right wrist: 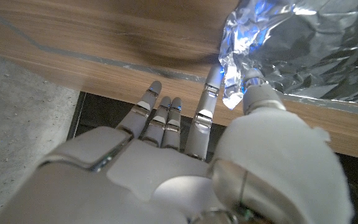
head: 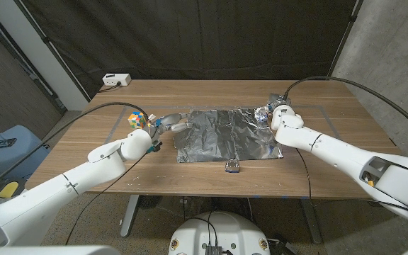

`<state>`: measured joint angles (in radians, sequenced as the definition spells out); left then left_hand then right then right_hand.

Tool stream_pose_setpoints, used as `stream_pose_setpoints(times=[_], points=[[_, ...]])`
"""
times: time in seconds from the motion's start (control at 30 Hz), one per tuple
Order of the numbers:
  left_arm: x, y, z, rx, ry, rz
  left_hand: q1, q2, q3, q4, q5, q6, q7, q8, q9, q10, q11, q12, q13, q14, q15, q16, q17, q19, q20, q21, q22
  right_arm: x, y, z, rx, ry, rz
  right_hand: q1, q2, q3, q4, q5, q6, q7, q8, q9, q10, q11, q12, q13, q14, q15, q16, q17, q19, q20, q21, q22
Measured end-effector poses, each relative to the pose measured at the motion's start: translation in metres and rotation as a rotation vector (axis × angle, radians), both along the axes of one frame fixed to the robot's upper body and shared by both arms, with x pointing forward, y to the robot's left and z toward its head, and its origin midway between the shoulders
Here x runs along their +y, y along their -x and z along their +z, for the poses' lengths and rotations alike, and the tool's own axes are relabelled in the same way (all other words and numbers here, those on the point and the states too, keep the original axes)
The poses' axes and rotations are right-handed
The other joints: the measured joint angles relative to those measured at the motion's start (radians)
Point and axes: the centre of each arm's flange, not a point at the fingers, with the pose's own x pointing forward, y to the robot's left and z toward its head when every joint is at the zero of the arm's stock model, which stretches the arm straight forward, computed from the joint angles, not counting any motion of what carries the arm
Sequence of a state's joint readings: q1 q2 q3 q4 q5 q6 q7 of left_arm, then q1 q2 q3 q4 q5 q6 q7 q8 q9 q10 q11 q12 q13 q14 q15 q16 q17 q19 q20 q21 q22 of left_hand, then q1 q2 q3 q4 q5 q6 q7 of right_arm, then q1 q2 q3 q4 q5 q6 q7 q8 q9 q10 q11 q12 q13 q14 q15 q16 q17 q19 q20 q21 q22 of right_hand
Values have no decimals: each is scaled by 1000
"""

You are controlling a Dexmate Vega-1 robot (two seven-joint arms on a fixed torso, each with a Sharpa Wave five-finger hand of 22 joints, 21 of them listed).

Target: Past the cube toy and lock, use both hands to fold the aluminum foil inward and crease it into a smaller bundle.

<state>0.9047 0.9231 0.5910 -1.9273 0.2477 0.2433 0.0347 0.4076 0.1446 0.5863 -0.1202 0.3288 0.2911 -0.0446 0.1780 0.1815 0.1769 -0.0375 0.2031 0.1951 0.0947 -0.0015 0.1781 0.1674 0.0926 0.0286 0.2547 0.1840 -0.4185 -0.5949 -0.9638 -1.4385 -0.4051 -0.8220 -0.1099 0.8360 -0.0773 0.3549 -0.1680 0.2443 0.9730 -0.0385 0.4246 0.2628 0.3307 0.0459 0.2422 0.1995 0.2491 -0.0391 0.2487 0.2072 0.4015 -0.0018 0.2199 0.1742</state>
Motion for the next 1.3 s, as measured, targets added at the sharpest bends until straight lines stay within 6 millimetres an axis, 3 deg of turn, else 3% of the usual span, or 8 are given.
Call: stream_pose_setpoints(times=[0.23,1.1,1.3], points=[[-6,1,-3,-21,-26,7,0,0,0,0,-4,4,-4,0,0,4,-4,0,0,0,0,0,0,0,0,0,0,-2,-1,-3,-12,-3,-4,21,3,0,0,4,23,-6,16,9,19,-5,0,0,23,-2,7,5,8,-8,0,0],[-16,-1,-6,-42,-46,8,0,0,11,-11,-4,14,-4,7,0,14,-4,8,0,15,-4,0,0,6,2,-3,0,2,-7,4,-27,-4,5,46,12,3,3,3,9,-8,11,9,26,-12,0,0,23,-2,10,4,13,-5,0,0],[-16,-2,-6,-40,-50,4,0,0,11,-11,-4,20,-5,7,0,23,-2,8,0,21,1,0,0,6,2,-7,0,6,-8,6,-27,-3,9,62,17,3,3,7,19,-10,23,14,39,-14,-7,0,34,-2,14,9,20,-9,0,0]])
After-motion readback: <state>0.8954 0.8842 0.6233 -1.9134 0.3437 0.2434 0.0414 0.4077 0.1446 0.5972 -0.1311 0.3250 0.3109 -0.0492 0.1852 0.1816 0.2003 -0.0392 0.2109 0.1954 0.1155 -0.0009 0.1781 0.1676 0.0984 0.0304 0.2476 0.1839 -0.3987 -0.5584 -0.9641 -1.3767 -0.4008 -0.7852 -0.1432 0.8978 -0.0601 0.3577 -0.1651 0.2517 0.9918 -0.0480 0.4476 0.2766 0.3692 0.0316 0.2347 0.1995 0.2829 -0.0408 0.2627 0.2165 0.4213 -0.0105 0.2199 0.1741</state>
